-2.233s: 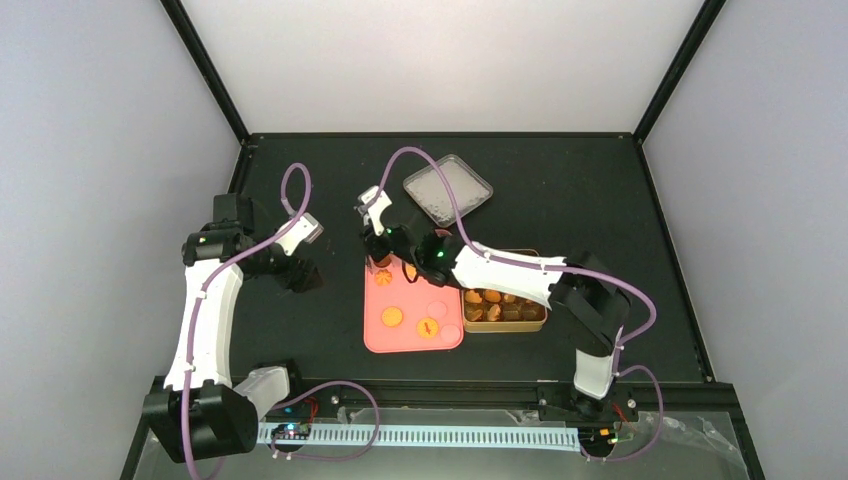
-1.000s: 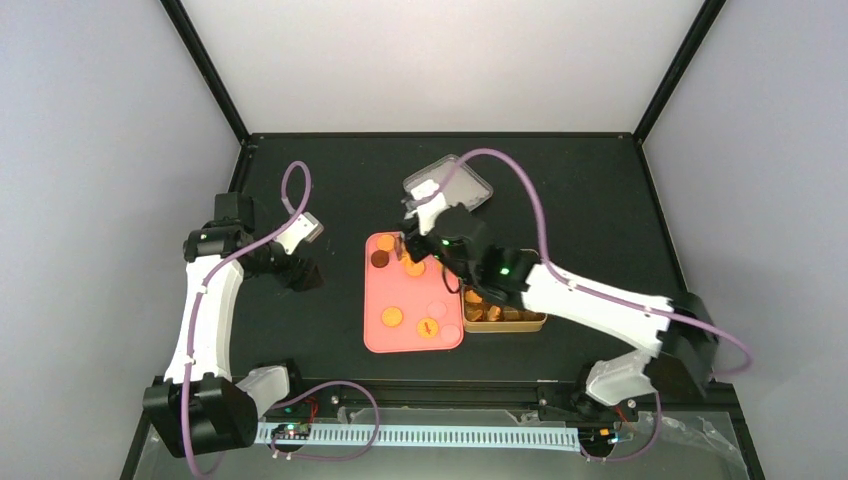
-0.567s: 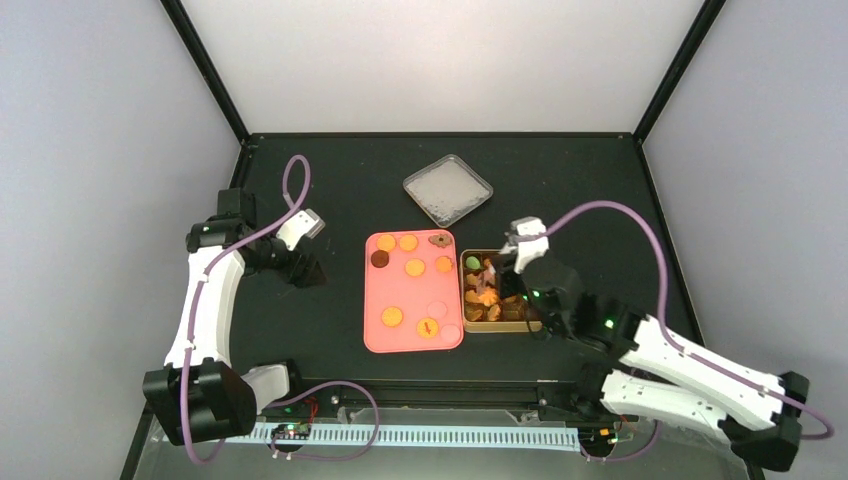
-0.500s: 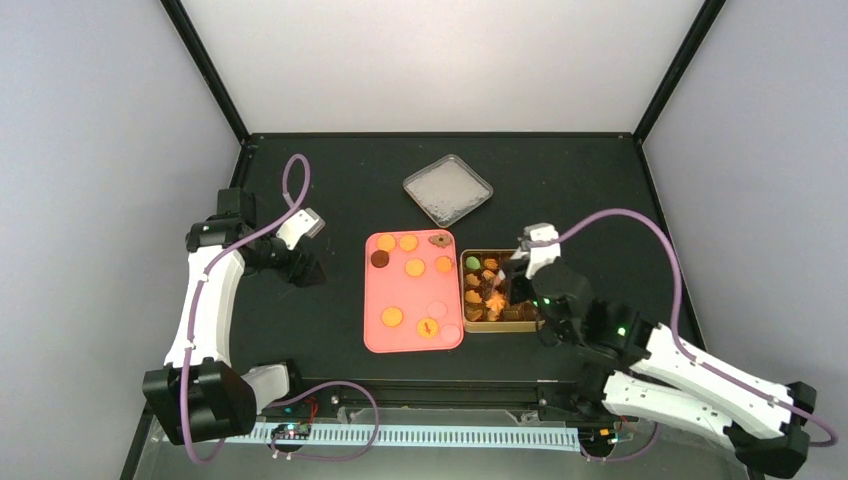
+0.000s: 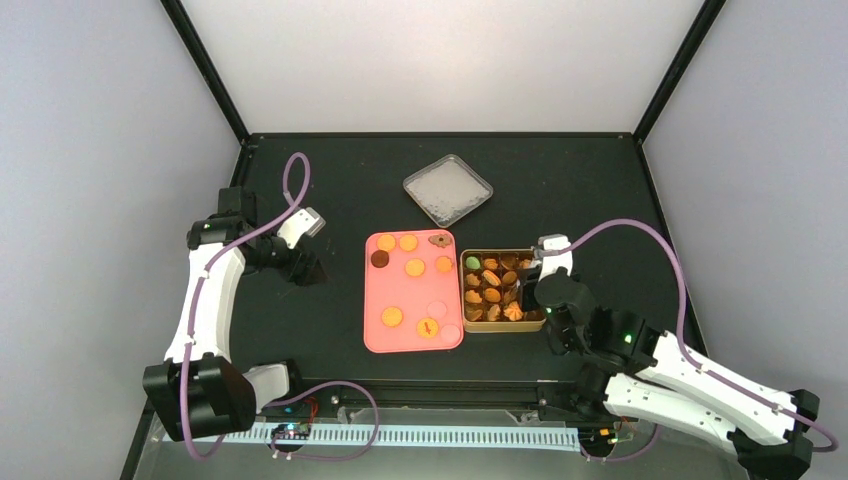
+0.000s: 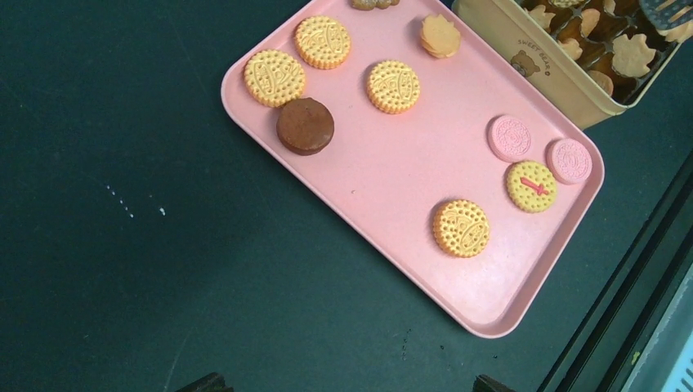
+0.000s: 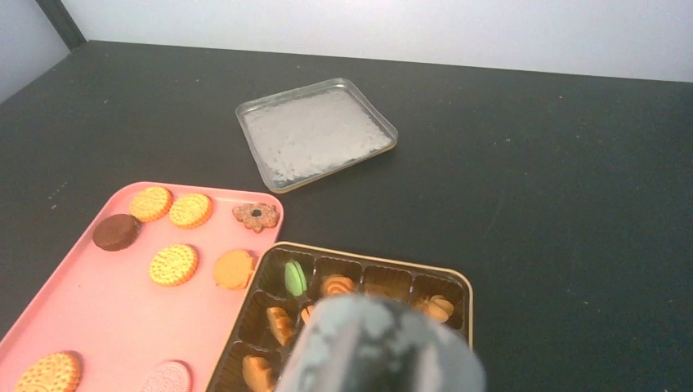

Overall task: Pack the cookies
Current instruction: Place the fake cookies in the empty pocket of the box.

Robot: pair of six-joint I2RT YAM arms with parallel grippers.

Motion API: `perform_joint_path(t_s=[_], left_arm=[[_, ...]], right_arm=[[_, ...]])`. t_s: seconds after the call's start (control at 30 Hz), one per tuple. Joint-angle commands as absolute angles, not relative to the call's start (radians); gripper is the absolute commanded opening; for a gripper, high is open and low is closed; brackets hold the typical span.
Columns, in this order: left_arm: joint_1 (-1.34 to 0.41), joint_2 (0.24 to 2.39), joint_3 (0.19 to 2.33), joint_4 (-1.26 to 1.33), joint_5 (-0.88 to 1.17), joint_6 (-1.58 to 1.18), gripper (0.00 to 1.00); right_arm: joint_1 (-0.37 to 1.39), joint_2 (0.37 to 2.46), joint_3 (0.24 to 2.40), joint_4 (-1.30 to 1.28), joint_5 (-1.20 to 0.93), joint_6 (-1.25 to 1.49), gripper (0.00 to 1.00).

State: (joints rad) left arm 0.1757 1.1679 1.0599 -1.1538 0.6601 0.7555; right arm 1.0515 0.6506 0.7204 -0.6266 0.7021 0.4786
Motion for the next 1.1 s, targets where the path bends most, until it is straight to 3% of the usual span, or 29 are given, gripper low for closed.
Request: perform_joint_path(t_s=[0.0,0.2,0.5,0.7,1.07], left_arm=[[0.181,1.176,1.097,-1.144,0.685,0.756,0.79],[0.182,1.186,1.103,-1.143,0.686,0.754,0.79],[0.181,1.199,1.098,-1.143,0.694,0.754,0.80],[0.182,1.196,1.094,-1.147,0.691,0.760,0.80],[0.181,1.192,1.094,-1.151,0.686,0.760,0.79]], right_arm=[[1.051,0.633,0.686,-0.544,0.744,0.462,0.17],[1.051,0.649,0.658,-0.503,0.742,0.452,0.20],[1.050,0.662,0.687,-0.530,0.754,0.439,0.39],[1.050,0.675,0.713,-0.547,0.752,0.423,0.39],[1.050,0.745,0.848,-0.467,0.734,0.304,0.31]])
